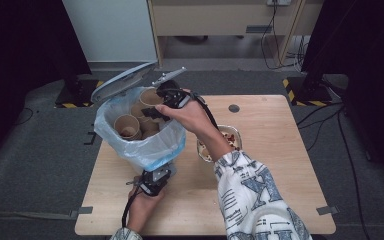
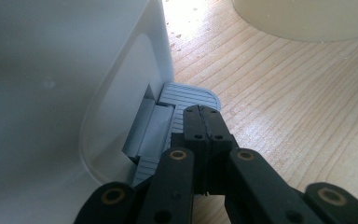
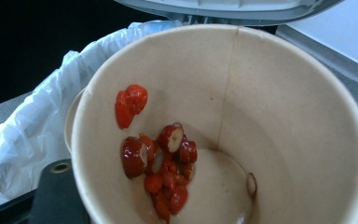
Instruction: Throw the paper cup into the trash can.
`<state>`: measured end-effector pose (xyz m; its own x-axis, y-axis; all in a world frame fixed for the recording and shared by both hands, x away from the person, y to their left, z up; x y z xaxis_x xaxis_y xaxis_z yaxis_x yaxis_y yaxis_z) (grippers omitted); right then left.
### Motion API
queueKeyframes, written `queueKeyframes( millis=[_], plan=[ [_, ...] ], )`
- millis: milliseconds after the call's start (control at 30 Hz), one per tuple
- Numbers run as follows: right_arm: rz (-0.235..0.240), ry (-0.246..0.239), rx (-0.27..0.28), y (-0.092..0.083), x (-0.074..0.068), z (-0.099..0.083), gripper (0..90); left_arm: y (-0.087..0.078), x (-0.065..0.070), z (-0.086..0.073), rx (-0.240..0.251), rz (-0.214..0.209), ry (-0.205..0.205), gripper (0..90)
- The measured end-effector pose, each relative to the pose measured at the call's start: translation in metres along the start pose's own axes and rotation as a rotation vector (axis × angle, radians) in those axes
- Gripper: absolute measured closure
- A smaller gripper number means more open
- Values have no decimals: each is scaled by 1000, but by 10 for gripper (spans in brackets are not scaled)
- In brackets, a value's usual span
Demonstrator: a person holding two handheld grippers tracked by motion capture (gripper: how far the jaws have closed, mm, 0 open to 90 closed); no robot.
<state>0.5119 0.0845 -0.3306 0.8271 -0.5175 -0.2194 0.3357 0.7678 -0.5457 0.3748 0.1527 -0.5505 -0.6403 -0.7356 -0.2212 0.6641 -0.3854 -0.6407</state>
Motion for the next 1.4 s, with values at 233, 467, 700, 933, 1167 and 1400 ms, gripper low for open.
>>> queueKeyframes(
  millis=[233, 467, 700, 933, 1167, 1400],
  plan=[
    [4, 15, 32, -5, 0, 2, 125, 0, 0, 0, 0, 0, 0, 893],
    [-10, 15, 55, -17, 2, 3, 105, 0, 0, 0, 1, -1, -1, 893],
    [-30, 18, 75, -32, 8, 2, 90, 0, 0, 0, 1, -1, -2, 893],
    [-48, 16, 88, -48, 16, -4, 77, 0, 0, 0, -1, 0, 1, 892],
    [-78, 33, 103, -68, 30, -15, 75, 0, 0, 0, 0, -2, 3, 892],
    [-112, 51, 120, -84, 42, -22, 80, 0, 0, 0, 0, -1, 1, 892]
  ],
)
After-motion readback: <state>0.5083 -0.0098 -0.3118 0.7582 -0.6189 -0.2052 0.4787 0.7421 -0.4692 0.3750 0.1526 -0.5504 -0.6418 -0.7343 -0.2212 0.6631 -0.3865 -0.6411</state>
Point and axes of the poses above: each handheld gripper's, and its own axes: y roughly forward along the jaws, z roughly out of its top, x roughly to its right, the point moved 4 cm from there along y, roughly forward along the jaws, and after that the axes turned 8 degrees about y, right-handed, at the moved point
